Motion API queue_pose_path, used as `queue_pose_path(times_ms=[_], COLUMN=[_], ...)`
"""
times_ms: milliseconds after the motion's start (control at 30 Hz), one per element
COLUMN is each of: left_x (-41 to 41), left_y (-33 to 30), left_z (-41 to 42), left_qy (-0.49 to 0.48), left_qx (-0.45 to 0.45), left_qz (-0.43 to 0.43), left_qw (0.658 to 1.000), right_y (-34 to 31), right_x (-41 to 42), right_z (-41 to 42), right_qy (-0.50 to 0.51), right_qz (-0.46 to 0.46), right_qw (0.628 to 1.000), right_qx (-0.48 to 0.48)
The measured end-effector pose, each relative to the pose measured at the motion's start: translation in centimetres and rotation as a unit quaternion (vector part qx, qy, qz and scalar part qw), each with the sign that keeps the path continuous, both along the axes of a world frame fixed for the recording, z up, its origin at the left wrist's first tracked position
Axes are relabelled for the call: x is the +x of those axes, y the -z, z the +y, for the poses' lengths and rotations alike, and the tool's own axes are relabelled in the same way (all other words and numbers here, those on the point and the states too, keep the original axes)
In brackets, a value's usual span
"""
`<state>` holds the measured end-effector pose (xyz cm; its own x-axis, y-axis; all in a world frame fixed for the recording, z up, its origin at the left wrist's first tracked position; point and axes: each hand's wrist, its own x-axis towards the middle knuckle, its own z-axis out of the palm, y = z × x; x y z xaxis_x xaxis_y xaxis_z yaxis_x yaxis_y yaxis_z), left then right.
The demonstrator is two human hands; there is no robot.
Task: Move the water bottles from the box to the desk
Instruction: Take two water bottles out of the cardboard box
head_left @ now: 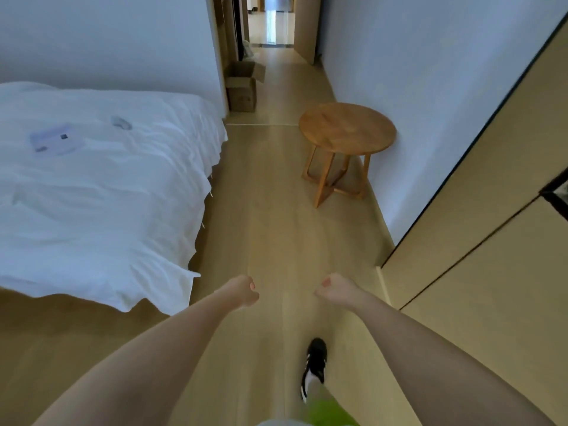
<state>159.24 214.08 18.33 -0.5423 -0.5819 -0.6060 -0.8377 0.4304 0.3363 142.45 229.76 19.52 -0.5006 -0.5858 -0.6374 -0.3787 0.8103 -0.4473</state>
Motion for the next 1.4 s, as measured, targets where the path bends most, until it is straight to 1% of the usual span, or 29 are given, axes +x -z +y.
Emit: queue_pose_path(times_ms=[133, 333, 467, 567, 667, 767, 900, 967, 1033, 1267, 1333, 1400], left_x=[-8.1, -19.9, -25.7, -29.9, -33.8, -37.9, -43.0, -45.3, -47.7, -56.9, -59.5, -62.1], left_y=[1.1, 0.1, -0.6, -0.2, 0.7, 1.7, 2.1, 2.1, 1.8, 0.6, 0.8, 1.2], left_z=[-6.9, -16.4, -21.9, -26.8, -31.9, -39.0, -49.0, -53.8, -58.3, -67.7, -70.5, -73.7], left_qy=[-0.016, -0.03, -0.036, -0.027, -0.016, -0.016, -0.039, -0.026, 0.001, 0.065, 0.068, 0.05], left_qx=[0.003, 0.006, 0.015, 0.017, 0.024, 0.019, -0.014, -0.017, 0.002, 0.034, 0.037, 0.042], left_qz=[-0.001, -0.009, -0.004, 0.0, -0.002, -0.012, -0.021, -0.032, -0.023, 0.011, 0.014, 0.024], left_qw=[1.0, 0.999, 0.999, 0.999, 1.0, 1.0, 0.999, 0.999, 1.0, 0.997, 0.997, 0.998], right_y=[1.2, -0.6, -2.0, -1.8, -1.0, 0.0, 0.4, 0.0, -0.5, -0.4, 0.2, 0.7], right_x=[-8.7, -20.6, -26.9, -31.1, -34.7, -38.7, -43.4, -45.5, -47.7, -54.9, -57.3, -60.2], right_z=[-7.0, -17.5, -24.1, -29.2, -34.4, -41.0, -49.9, -53.8, -57.4, -67.6, -70.7, -74.2], right_qy=[-0.005, -0.064, -0.095, -0.104, -0.111, -0.106, -0.079, -0.069, -0.058, -0.053, -0.056, -0.056], right_qz=[-0.007, 0.041, 0.074, 0.09, 0.082, 0.077, 0.077, 0.079, 0.078, 0.055, 0.044, 0.04], right_qw=[1.0, 0.997, 0.993, 0.99, 0.99, 0.991, 0.994, 0.994, 0.995, 0.997, 0.997, 0.998], right_qx=[-0.011, -0.017, 0.006, 0.008, 0.015, 0.018, 0.008, 0.008, 0.003, 0.006, 0.001, -0.006])
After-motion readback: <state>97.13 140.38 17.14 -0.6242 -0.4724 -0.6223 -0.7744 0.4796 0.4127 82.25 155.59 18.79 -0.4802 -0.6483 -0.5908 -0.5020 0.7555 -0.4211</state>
